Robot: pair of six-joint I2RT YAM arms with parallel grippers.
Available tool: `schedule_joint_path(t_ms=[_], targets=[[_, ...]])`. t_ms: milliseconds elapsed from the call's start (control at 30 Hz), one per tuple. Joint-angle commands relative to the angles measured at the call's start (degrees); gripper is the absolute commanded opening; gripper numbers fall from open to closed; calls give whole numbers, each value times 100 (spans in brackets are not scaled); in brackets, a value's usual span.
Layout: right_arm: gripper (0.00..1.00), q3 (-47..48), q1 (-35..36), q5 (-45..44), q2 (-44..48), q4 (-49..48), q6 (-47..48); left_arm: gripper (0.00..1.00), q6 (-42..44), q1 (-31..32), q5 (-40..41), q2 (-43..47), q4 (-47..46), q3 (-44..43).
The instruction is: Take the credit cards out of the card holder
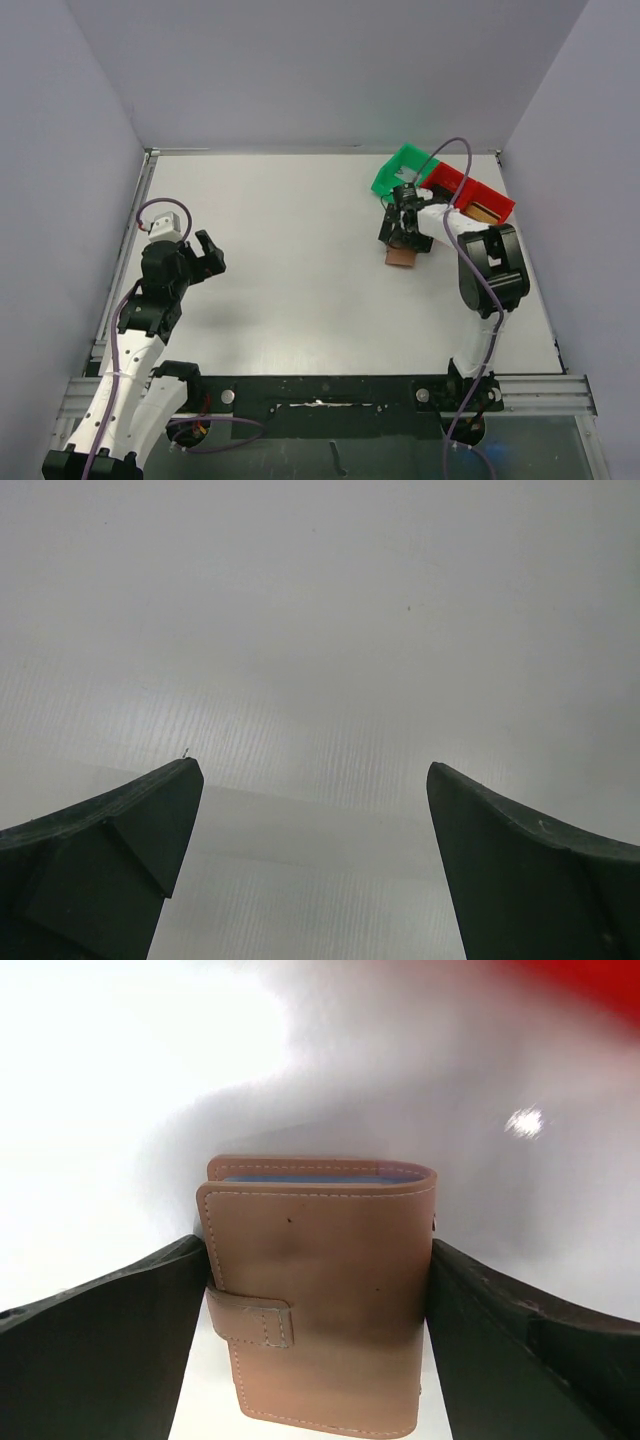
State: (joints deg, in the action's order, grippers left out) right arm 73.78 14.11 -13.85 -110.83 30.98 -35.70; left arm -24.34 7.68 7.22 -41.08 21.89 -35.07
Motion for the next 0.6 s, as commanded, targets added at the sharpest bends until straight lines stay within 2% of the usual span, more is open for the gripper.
schedule_joint_path(t_ms=[0,167,267,433,567], targets=[[83,-1014,909,-146,344,205,-182,97,73,-30,31,40,-293,-177],[82,-1701,1977,-263,939,326,-555,97,83,-30,77,50,-375,-137],[85,-1840,2435,-428,1395,508,-694,96,87,-30,82,19,-380,-148],[92,-1839,2796,-238,2412,307,-369,96,87,-32,56,-14,-375,-158],[96,-1682,2722,-349,2933,249,-201,96,87,-32,35,21,-369,-158]])
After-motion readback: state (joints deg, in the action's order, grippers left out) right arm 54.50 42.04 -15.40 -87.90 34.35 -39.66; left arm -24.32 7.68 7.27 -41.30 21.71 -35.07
